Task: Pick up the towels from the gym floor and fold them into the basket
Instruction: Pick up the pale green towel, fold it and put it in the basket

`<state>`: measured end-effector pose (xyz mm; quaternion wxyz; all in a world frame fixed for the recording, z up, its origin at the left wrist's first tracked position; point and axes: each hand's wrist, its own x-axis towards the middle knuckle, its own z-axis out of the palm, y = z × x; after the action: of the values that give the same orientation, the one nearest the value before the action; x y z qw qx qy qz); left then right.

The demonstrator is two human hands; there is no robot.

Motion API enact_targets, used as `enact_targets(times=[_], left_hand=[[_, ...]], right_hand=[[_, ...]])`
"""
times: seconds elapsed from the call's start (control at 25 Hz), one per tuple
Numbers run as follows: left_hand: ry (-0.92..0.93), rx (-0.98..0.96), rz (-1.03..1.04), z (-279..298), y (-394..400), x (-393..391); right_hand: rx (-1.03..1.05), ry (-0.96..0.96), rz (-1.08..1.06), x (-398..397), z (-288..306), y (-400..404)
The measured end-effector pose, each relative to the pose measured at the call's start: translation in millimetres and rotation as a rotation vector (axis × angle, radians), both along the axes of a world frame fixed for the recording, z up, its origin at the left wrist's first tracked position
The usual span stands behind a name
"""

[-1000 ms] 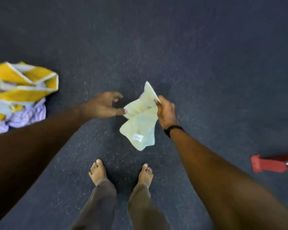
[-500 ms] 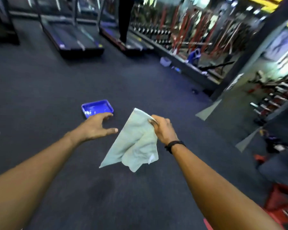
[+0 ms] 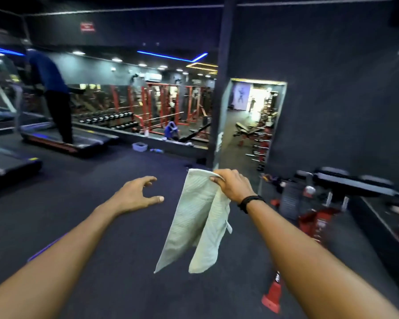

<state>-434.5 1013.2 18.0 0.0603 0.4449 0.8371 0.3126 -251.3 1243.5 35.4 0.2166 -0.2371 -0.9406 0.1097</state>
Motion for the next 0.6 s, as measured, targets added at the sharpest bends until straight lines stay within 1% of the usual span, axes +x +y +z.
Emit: enact_targets(times=[0.12,0.28,0.36,0.6], left_hand=[[-0.003,0.004,-0.162,2,31,44],[0.002,-0.018,-0.392,0,79,120],[-0.007,-0.024,-0.48,-5,99,158],[-0.009,-0.068,-0.736,-15,159,297]], right_hand=[[0.014,-0.046,-0.157,74,4,-1],[-0.083,-0.047,-0.353,190,4,5],[-0.117,-0.078,-0.418,245,4,3],[-0.171,-0.095,-0.695,430,2,-7]])
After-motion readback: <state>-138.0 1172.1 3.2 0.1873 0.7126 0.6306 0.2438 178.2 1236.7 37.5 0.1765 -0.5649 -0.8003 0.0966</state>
